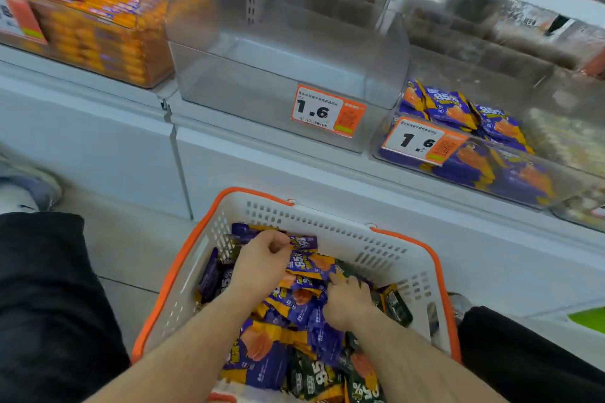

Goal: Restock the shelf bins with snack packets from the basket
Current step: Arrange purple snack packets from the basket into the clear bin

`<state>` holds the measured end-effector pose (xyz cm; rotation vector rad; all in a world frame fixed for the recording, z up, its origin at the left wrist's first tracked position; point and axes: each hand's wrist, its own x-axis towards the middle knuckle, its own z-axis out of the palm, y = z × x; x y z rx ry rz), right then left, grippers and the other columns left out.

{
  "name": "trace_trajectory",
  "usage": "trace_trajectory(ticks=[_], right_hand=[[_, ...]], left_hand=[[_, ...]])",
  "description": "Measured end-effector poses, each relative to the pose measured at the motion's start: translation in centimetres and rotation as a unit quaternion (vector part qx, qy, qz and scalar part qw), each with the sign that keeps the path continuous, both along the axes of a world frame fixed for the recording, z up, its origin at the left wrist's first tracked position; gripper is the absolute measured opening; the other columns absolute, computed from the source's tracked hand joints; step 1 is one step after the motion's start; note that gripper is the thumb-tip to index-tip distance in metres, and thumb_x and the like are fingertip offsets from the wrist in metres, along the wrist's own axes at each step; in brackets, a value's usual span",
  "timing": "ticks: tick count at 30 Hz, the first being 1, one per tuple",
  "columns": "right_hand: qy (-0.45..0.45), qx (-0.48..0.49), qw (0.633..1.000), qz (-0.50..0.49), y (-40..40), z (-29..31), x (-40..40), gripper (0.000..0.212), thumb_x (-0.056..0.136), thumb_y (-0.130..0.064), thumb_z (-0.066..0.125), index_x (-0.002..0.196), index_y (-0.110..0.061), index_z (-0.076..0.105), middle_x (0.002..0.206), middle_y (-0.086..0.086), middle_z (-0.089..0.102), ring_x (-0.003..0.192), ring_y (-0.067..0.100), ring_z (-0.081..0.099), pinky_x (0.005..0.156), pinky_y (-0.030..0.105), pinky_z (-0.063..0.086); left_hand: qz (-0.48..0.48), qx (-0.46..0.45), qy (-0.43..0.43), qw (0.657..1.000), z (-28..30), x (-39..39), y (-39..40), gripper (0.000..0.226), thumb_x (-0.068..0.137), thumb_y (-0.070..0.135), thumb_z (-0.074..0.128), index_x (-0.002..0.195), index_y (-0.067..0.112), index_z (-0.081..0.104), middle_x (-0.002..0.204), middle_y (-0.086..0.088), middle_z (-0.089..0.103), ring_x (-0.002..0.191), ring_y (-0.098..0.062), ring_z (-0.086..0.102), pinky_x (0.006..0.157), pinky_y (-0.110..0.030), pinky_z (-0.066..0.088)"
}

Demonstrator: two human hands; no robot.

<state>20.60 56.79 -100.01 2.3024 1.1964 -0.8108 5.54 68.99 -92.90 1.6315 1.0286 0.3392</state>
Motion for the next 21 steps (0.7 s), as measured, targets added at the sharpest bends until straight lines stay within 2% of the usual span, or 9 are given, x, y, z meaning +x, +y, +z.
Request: trace_trajectory(ticks=[3, 6, 9, 13, 15, 17, 18, 19, 21], right_hand=[[-0.017, 0.025, 0.999, 0.009, 0.2, 0.7, 0.1, 0.057, 0.098, -0.04, 0.043, 0.147, -0.011, 0.039, 0.159, 0.005, 0.021, 0.141, 0.037, 0.022, 0.116, 0.056, 0.017], [-0.025, 0.08, 0.996, 0.019, 0.8, 2.2, -0.1, 0.058, 0.097, -0.053, 0.041, 0.138, -0.013, 0.05, 0.148, 0.005, 0.037, 0.132, 0.035, 0.032, 0.109, 0.053, 0.025], [-0.009, 0.149, 0.986, 0.071, 1.5, 4.8, -0.9, 0.056, 0.098, -0.053, 0.036, 0.132, -0.013, 0.057, 0.145, 0.0, 0.042, 0.13, 0.03, 0.034, 0.108, 0.05, 0.026], [0.02, 0.189, 0.97, 0.15, 1.3, 9.0, -2.6, 0.05, 0.101, -0.048, 0.034, 0.12, -0.015, 0.066, 0.138, -0.006, 0.047, 0.123, 0.025, 0.035, 0.104, 0.045, 0.026], [0.033, 0.204, 0.96, 0.187, 0.8, 10.4, -3.3, 0.047, 0.101, -0.046, 0.036, 0.11, -0.016, 0.07, 0.132, -0.008, 0.051, 0.117, 0.022, 0.036, 0.101, 0.043, 0.027], [0.041, 0.242, 0.944, 0.218, 0.3, 11.3, -3.5, 0.045, 0.1, -0.046, 0.038, 0.104, -0.019, 0.073, 0.124, -0.011, 0.057, 0.116, 0.019, 0.038, 0.101, 0.041, 0.025], [0.047, 0.263, 0.939, 0.216, 0.1, 11.7, -3.4, 0.043, 0.099, -0.047, 0.039, 0.101, -0.02, 0.074, 0.12, -0.012, 0.06, 0.117, 0.017, 0.039, 0.102, 0.039, 0.024], [0.05, 0.291, 0.934, 0.2, -0.1, 11.9, -3.4, 0.043, 0.096, -0.047, 0.042, 0.096, -0.021, 0.075, 0.118, -0.012, 0.062, 0.119, 0.016, 0.041, 0.103, 0.038, 0.024], [0.033, 0.399, 0.907, 0.131, -0.5, 12.2, -3.0, 0.038, 0.086, -0.049, 0.048, 0.076, -0.02, 0.07, 0.118, -0.008, 0.065, 0.118, 0.019, 0.05, 0.103, 0.04, 0.031]], left_hand=[[0.008, -0.071, 0.004, 0.997, -0.4, -0.1, -0.3, 0.014, 0.095, 0.013, 0.055, 0.105, 0.023, 0.061, 0.092, -0.001, 0.066, 0.073, -0.005, 0.063, 0.064, -0.02, 0.045], [0.051, -0.205, 0.022, 0.977, -1.0, -0.2, -1.0, 0.015, 0.096, 0.014, 0.055, 0.11, 0.017, 0.061, 0.099, -0.006, 0.066, 0.084, -0.018, 0.064, 0.076, -0.035, 0.053], [0.063, -0.348, 0.021, 0.935, -1.8, -0.1, -1.9, 0.01, 0.1, 0.026, 0.052, 0.103, 0.019, 0.058, 0.106, -0.007, 0.063, 0.095, -0.026, 0.063, 0.088, -0.045, 0.052], [0.088, -0.501, -0.076, 0.857, -3.0, 0.9, -1.8, 0.044, 0.097, 0.047, 0.053, 0.109, 0.008, 0.067, 0.11, -0.017, 0.066, 0.097, -0.035, 0.063, 0.086, -0.049, 0.054], [0.099, -0.506, -0.112, 0.85, -2.9, 1.6, -1.7, 0.039, 0.098, 0.034, 0.056, 0.111, -0.001, 0.066, 0.1, -0.021, 0.063, 0.089, -0.032, 0.06, 0.075, -0.045, 0.053], [0.116, -0.449, -0.109, 0.879, -2.6, 1.9, -1.7, 0.022, 0.089, 0.008, 0.06, 0.108, -0.003, 0.062, 0.082, -0.019, 0.055, 0.07, -0.028, 0.056, 0.06, -0.04, 0.044], [0.121, -0.418, -0.107, 0.894, -2.8, 2.1, -1.7, 0.021, 0.084, 0.0, 0.061, 0.106, -0.002, 0.059, 0.076, -0.019, 0.053, 0.063, -0.026, 0.054, 0.057, -0.039, 0.041], [0.118, -0.4, -0.118, 0.901, -2.4, 2.1, -1.7, 0.02, 0.083, -0.004, 0.06, 0.103, -0.005, 0.057, 0.075, -0.021, 0.057, 0.063, -0.027, 0.055, 0.057, -0.039, 0.042], [0.108, -0.358, -0.151, 0.915, -1.5, 2.0, -1.7, 0.021, 0.087, -0.006, 0.059, 0.109, -0.006, 0.059, 0.093, -0.022, 0.07, 0.073, -0.032, 0.063, 0.063, -0.038, 0.051]])
